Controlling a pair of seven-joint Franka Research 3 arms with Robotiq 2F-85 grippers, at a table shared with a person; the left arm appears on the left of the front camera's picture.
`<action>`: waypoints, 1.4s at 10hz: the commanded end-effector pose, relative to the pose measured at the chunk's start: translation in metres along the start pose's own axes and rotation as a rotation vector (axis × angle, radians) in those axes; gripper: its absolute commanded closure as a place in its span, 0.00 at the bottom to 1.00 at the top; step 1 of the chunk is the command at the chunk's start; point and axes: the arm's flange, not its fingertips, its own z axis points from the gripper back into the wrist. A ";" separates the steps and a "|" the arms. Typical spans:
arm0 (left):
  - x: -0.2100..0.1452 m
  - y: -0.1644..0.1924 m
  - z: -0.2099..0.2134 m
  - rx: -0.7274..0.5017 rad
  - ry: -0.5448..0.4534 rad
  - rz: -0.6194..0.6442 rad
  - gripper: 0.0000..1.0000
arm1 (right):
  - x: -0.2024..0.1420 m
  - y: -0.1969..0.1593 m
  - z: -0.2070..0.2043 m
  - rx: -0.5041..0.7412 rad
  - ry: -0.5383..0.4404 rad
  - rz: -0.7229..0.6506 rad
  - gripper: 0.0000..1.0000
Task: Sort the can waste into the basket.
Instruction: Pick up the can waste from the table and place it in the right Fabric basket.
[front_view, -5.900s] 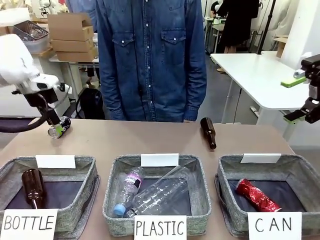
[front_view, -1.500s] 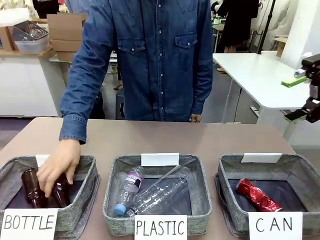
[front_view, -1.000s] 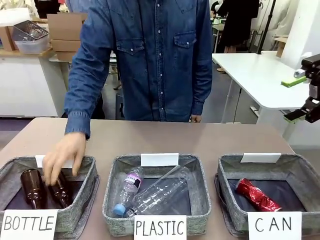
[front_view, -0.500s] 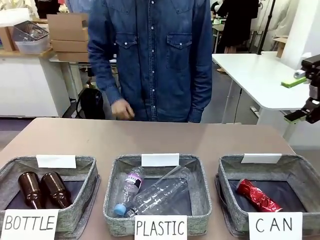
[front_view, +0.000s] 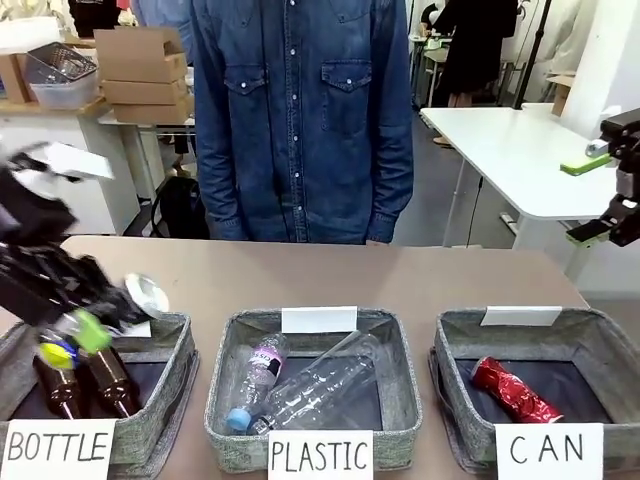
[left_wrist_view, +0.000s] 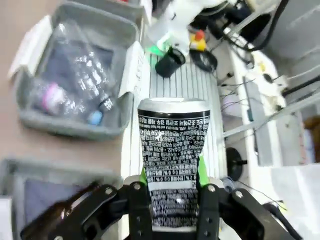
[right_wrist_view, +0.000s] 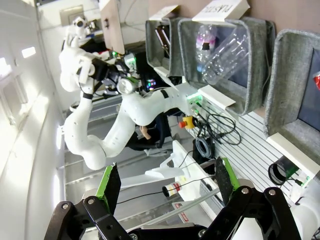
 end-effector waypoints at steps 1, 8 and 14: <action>0.024 0.004 -0.050 0.082 -0.032 -0.051 0.62 | -0.001 -0.001 0.001 -0.001 0.007 0.027 0.00; 0.052 0.009 -0.043 0.112 -0.022 -0.096 0.61 | -0.023 0.033 -0.003 -0.051 0.166 0.110 0.00; 0.268 0.047 -0.256 0.356 0.151 -0.411 0.61 | -0.193 0.000 0.123 -0.509 0.172 0.052 0.00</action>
